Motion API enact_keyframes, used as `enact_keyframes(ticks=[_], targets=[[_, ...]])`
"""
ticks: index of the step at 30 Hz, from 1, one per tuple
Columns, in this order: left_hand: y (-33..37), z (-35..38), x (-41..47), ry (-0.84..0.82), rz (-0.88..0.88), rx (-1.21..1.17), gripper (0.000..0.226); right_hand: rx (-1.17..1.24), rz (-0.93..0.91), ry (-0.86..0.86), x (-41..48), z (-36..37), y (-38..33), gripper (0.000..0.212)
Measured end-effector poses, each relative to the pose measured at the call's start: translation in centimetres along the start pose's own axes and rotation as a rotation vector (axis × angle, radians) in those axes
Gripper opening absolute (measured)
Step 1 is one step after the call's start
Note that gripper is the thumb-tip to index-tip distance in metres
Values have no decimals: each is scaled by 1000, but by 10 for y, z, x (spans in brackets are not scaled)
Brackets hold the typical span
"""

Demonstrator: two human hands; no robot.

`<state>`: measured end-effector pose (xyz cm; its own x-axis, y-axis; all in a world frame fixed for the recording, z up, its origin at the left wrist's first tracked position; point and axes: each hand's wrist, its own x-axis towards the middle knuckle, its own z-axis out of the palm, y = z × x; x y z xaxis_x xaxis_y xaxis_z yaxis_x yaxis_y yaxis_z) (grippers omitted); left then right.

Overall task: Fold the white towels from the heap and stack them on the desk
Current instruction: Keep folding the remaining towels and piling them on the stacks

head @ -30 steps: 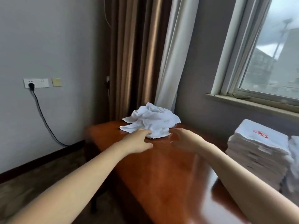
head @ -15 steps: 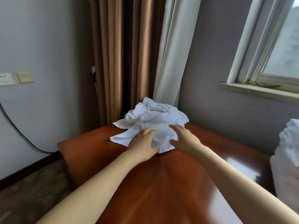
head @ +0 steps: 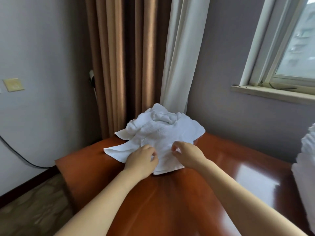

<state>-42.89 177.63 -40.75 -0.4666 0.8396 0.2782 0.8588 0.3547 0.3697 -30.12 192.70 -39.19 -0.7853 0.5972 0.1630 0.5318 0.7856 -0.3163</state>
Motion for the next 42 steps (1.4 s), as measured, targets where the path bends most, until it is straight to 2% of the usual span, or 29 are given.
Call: enact_keyframes(ticks=[4, 7, 9, 12, 14, 17, 21, 24, 26, 29, 32, 35, 37, 39, 40, 42], targets=[[-18, -28, -31, 11, -79, 43, 27, 34, -73, -28, -34, 8, -44, 13], [-26, -47, -42, 18, -115, 72, 42, 142, -101, -57, -63, 13, -71, 13], [-25, -53, -43, 29, -104, 58, 53, 253, -95, -106, -81, 13, -86, 21], [-13, -55, -39, -42, -96, -15, 64, 426, -114, -213, -105, 11, -95, 34], [-4, -52, -35, -44, -74, 11, 55, 540, -105, -238, -118, 5, -93, 34], [12, -50, -35, 74, -18, 20, 26, 614, -24, -89, -132, -10, -81, 38], [37, -58, -49, 0, 126, -277, 11, 516, 70, 150, -142, -40, -62, 61], [67, -76, -66, 24, 289, -479, 11, 495, -12, 211, -148, -73, -56, 75], [90, -92, -73, 111, 387, -585, 6, 342, -75, 147, -155, -93, -53, 65], [126, -120, -85, 211, 438, -811, 17, 147, -132, 105, -174, -116, -49, 38], [158, -140, -100, 318, 482, -929, 16, 110, 0, 43, -203, -135, -45, 15], [181, -151, -119, 385, 501, -973, 16, 162, 60, 6, -226, -153, -41, 10], [192, -154, -131, 404, 474, -939, 12, 129, 92, 77, -241, -164, -39, 15], [201, -155, -140, 359, 428, -801, 5, 80, 111, 215, -256, -175, -35, 21], [206, -155, -145, 303, 408, -701, 9, 132, 112, 275, -265, -180, -33, 22], [216, -153, -153, 171, 409, -466, 32, 364, 121, 365, -285, -194, -29, 20]])
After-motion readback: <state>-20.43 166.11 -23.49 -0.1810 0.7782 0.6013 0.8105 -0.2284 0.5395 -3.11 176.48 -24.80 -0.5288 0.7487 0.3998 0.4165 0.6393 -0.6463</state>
